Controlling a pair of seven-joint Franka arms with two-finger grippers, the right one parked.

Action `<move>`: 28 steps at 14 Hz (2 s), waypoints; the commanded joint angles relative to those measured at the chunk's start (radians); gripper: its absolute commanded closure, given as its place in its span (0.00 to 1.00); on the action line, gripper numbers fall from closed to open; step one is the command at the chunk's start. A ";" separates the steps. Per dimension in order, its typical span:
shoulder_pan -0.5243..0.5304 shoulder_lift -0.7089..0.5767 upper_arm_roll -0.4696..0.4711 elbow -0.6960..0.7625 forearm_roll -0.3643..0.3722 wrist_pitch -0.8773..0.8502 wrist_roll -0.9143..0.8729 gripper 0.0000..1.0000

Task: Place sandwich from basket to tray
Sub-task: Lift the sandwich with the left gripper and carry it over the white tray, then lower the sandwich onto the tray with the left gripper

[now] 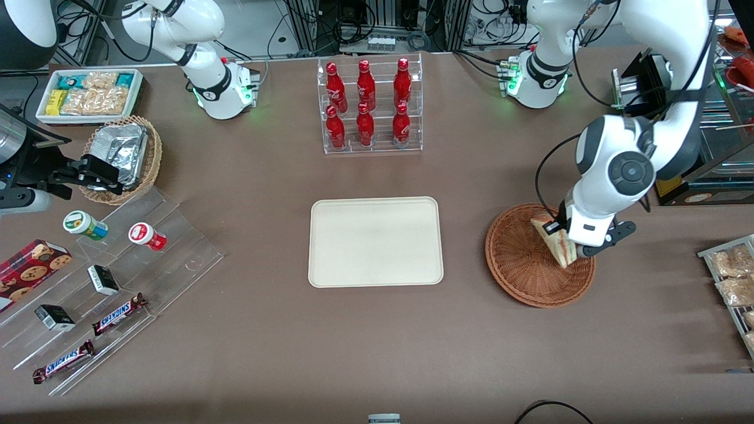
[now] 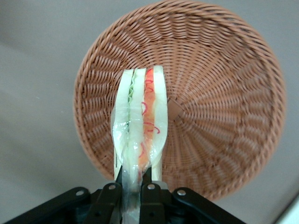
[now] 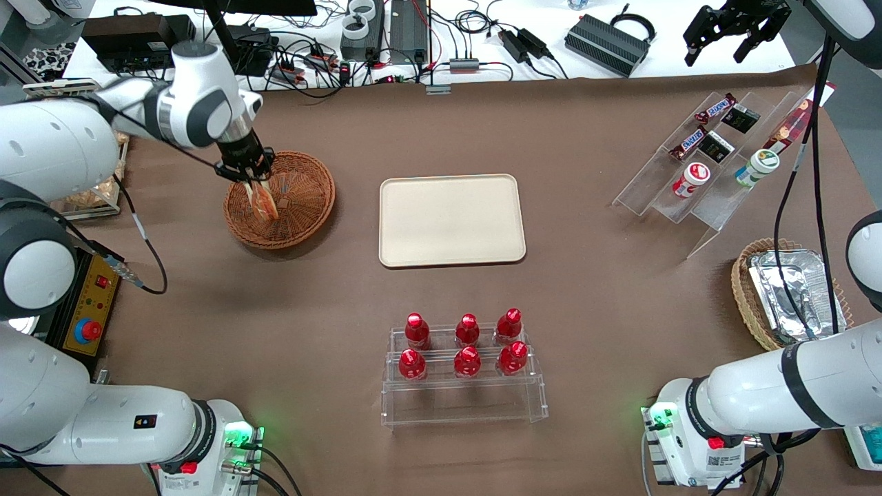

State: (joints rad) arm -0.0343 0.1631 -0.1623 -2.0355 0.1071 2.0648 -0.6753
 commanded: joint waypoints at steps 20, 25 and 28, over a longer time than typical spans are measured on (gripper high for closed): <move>-0.013 0.412 -0.628 0.449 0.262 -0.135 -0.362 1.00; -0.055 0.504 -0.644 0.492 0.364 -0.129 -0.293 1.00; -0.056 0.558 -0.655 0.517 0.362 -0.095 -0.260 1.00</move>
State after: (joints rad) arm -0.0822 0.6638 -0.7998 -1.5745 0.4461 1.9609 -0.9560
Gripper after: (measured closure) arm 0.863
